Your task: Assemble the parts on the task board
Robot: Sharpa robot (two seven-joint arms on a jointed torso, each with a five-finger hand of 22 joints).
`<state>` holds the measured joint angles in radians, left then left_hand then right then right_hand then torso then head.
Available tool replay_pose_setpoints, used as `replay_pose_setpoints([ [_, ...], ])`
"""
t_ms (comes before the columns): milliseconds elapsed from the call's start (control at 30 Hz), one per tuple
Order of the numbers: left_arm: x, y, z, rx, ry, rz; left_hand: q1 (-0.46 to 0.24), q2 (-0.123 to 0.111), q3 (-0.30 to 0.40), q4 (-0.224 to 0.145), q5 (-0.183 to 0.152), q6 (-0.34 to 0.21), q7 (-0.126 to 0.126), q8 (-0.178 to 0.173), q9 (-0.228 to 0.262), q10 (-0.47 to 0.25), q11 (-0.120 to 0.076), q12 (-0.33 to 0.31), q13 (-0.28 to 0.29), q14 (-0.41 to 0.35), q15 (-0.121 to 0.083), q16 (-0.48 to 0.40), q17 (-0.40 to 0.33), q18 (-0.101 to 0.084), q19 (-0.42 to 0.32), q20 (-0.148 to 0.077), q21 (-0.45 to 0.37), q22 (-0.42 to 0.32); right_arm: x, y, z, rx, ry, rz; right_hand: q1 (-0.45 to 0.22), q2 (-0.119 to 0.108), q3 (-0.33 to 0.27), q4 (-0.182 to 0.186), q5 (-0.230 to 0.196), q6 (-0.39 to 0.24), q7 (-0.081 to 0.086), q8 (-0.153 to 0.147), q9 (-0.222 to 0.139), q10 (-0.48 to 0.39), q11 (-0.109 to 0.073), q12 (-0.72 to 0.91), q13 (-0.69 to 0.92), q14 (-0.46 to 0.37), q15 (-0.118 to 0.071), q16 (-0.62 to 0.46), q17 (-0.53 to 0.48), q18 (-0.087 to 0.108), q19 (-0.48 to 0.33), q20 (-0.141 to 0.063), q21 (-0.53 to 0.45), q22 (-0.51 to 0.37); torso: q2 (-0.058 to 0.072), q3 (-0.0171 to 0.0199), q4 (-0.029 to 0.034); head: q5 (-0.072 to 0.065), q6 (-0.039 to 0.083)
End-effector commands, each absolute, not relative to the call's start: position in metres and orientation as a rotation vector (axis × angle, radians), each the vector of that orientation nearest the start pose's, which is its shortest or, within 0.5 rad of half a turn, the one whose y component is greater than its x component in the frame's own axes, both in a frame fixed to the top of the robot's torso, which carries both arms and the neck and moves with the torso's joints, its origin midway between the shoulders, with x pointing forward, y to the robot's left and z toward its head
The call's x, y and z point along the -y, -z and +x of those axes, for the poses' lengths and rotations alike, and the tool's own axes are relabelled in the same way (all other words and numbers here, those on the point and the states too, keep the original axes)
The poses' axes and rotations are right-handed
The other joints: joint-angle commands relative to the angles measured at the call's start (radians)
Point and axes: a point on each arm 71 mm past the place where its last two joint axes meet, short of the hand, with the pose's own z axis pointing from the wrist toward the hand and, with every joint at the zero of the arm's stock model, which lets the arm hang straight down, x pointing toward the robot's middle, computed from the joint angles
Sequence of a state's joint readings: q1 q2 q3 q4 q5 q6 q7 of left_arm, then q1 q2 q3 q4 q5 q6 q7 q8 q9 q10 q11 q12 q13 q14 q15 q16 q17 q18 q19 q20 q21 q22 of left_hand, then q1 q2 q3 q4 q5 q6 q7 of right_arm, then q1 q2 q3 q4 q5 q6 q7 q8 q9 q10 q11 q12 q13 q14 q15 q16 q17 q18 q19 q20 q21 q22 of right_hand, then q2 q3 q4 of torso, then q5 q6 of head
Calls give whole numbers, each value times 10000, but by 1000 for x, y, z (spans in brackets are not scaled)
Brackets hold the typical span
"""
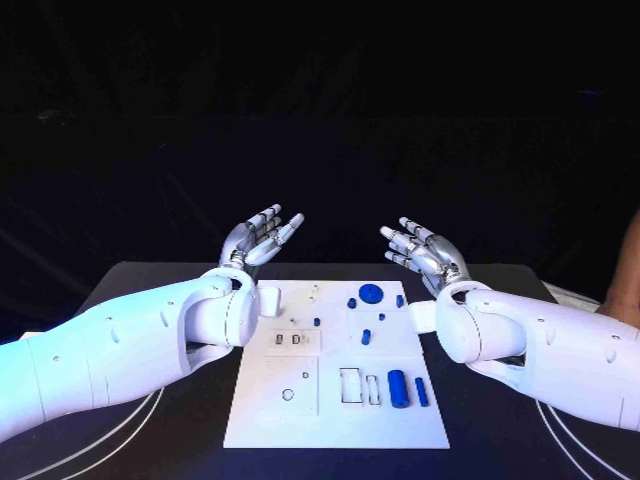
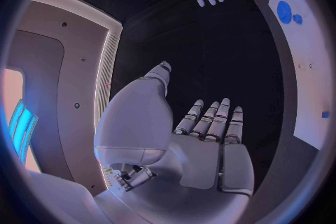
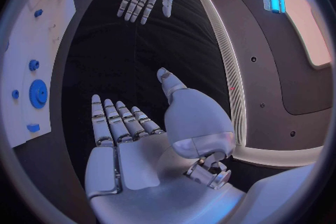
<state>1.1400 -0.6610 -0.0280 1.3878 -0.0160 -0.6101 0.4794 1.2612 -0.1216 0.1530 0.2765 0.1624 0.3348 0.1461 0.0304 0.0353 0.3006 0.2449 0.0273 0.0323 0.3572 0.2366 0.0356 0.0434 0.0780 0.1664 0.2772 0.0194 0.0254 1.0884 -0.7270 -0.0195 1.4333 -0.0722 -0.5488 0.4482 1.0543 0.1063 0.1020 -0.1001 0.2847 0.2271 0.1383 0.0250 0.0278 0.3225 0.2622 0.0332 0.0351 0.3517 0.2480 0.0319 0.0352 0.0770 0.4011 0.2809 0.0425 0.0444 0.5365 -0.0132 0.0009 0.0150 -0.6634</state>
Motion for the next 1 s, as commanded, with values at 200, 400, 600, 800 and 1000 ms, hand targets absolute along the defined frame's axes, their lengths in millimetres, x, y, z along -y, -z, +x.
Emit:
replay_pose_setpoints([
  [200,-166,206,507,-13046,14157,-10927,647,187,118,79,85,746,1449,167,86,837,172,158,86,925,125,206,115,304,289,169,165,74,171,229,496,-16046,-15444,9301,2031,189,772,-1371,-266,3558,1483,489,293,5027,-260,757,315,5121,-458,805,313,843,3473,79,839,369,-2,-4,0,1,-3],
  [400,-166,206,507,-13046,14157,-10927,986,548,183,-308,55,2556,1428,467,228,2774,126,369,199,3735,-18,845,419,488,2474,150,884,454,170,229,497,-16425,-15610,9010,2380,2,1197,-1853,-599,5856,1138,668,381,6236,-623,815,271,6464,-879,935,291,1092,4458,-73,1243,428,-2,-4,0,1,-3],
  [600,-179,201,506,-12535,14497,-10585,1110,825,114,-730,40,5480,1065,972,404,6091,-376,1011,365,6072,-736,1668,674,1063,6244,-15,2413,1085,204,208,511,-14799,-12457,5229,2314,-303,1813,-1868,-740,7021,921,563,384,7136,-877,596,272,7578,-1228,869,295,1082,5310,-451,1609,465,359,-51,121,-263,42],
  [800,-183,197,500,-12819,14757,-10289,1079,910,19,-872,-9,5875,914,912,327,6550,-575,947,330,6997,-998,1817,877,1070,7197,-291,2760,1163,209,199,513,-14684,-10959,3844,2304,-578,2225,-1872,-1072,7486,814,488,393,7848,-1094,482,296,8703,-1580,1024,390,1074,6092,-856,2132,647,568,-94,173,-335,139],
  [1000,-184,190,490,-13005,15091,-10024,1057,981,-74,-1002,-22,6111,829,787,304,6859,-690,815,335,7687,-1176,1840,1120,1070,7777,-473,2893,1150,207,191,515,-14727,-9952,1864,2341,-786,2121,-1826,-1095,7783,586,442,396,8384,-1397,396,310,10615,-2156,1766,845,1059,7519,-1518,3348,1225,803,-130,215,-423,240],
])
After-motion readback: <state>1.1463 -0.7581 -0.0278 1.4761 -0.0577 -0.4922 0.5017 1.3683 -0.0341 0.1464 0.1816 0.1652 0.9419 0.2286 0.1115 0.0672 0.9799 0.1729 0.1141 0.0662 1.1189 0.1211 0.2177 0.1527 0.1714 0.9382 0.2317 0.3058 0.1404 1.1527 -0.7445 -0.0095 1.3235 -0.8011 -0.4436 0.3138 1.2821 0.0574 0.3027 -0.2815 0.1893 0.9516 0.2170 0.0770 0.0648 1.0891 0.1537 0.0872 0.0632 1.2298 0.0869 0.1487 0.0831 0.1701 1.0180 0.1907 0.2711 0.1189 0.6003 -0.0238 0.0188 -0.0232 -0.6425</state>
